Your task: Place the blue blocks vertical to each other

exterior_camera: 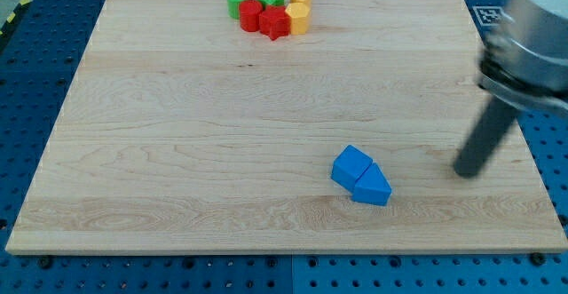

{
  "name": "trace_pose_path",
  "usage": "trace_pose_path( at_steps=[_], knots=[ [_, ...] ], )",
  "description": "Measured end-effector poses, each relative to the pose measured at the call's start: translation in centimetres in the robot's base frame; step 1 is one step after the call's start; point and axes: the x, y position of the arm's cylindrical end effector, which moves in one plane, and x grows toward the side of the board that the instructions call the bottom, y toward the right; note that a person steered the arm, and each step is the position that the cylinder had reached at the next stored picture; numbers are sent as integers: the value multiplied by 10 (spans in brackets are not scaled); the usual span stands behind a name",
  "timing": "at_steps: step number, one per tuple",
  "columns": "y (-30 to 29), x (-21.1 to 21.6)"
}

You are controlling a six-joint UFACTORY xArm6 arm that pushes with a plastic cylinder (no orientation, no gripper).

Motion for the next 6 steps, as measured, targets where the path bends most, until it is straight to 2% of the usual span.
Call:
trace_pose_path(
  at_steps=[1,2,3,4,5,6],
  knots=[
    [-40,47],
    [-119,12],
    [-194,-63],
    [-222,-95],
    [-198,-51],
    [-152,-38]
  ],
)
